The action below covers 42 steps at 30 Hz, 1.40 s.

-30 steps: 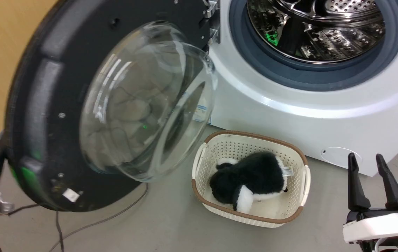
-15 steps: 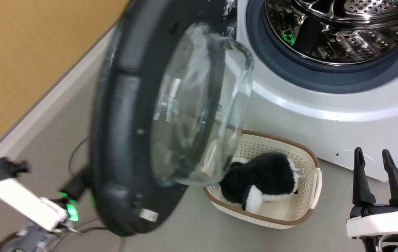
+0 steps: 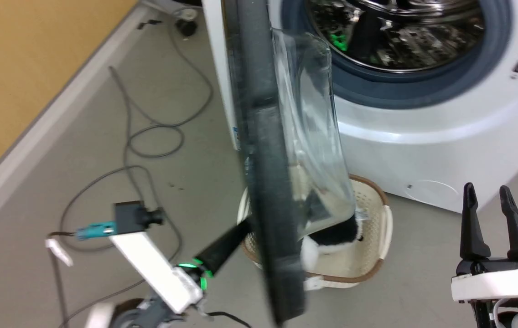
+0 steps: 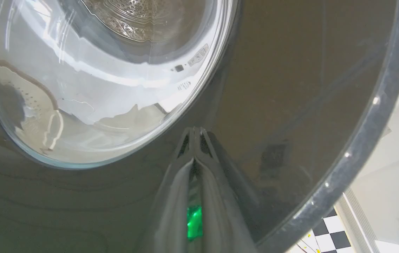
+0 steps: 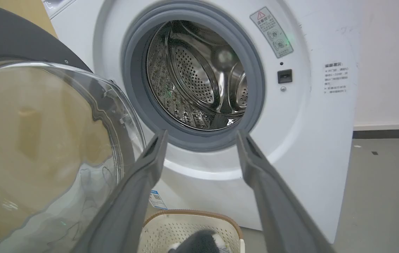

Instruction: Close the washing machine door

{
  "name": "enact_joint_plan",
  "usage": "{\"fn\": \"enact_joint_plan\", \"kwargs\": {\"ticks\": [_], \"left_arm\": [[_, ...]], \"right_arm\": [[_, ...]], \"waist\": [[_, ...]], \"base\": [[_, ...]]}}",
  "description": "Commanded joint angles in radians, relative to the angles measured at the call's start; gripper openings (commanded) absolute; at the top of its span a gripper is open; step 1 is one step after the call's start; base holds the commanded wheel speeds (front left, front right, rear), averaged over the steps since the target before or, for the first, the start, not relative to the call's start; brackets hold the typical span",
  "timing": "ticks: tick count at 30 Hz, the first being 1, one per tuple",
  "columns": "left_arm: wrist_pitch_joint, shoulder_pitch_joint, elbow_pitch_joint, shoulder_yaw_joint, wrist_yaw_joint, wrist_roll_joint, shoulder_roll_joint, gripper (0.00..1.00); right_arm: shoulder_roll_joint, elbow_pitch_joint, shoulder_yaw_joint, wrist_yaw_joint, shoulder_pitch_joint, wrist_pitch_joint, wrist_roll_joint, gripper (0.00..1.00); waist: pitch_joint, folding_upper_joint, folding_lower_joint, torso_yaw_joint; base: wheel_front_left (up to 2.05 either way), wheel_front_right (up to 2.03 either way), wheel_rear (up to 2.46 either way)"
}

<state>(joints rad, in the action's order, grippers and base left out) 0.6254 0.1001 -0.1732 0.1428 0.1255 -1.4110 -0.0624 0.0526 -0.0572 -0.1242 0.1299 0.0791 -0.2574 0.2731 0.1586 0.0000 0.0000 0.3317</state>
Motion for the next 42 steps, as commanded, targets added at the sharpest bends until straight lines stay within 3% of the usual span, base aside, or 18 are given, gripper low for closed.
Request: {"fn": "enact_joint_plan", "kwargs": {"ticks": [1,15,21,27,32,36,39,42], "left_arm": [[-0.011,0.016,0.001,0.026,0.005,0.003,0.006,0.0],[-0.375,0.15,0.177,0.299,0.005,0.092,0.005,0.0],[-0.486,0.198,0.24,0.404,0.005,0.069,-0.006,0.0],[-0.572,0.221,0.267,0.472,0.005,0.041,-0.053,0.0],[-0.694,0.216,0.265,0.501,0.005,0.076,-0.125,0.0],[-0.832,0.23,0.317,0.515,0.005,0.245,-0.218,0.0],[-0.878,0.25,0.366,0.486,-0.063,0.437,-0.263,0.0],[-0.886,0.256,0.347,0.4,-0.19,0.635,-0.279,0.0]], "right_arm": [[-0.002,0.0,-0.001,0.001,0.014,-0.004,0.002,1.0],[-0.002,-0.003,0.004,0.001,0.029,-0.004,0.014,1.0],[-0.002,-0.002,0.006,0.001,0.026,-0.004,0.021,1.0],[-0.002,-0.003,0.012,0.001,0.015,-0.004,0.037,1.0],[-0.002,0.016,0.038,0.001,0.0,-0.004,0.057,1.0],[-0.002,0.049,0.057,0.001,-0.022,-0.004,0.059,1.0],[-0.002,0.071,0.041,0.001,-0.029,-0.004,0.056,1.0],[-0.002,0.097,0.03,0.001,-0.021,-0.004,0.054,1.0]], "waist": [[0.004,0.0,0.0,-0.031],[0.02,0.0,0.0,-0.229],[0.021,0.0,0.0,-0.276],[0.004,0.0,0.0,-0.287],[-0.031,0.0,0.0,-0.275],[-0.063,0.0,0.0,-0.251],[-0.079,0.0,0.0,-0.234],[-0.089,0.0,0.0,-0.22]], "base": [[0.0,0.0,0.0],[0.0,0.0,0.0],[0.0,0.0,0.0],[0.0,0.0,0.0],[0.0,0.0,0.0],[0.0,0.0,0.0],[0.0,0.0,0.0],[0.0,0.0,0.0]]}}
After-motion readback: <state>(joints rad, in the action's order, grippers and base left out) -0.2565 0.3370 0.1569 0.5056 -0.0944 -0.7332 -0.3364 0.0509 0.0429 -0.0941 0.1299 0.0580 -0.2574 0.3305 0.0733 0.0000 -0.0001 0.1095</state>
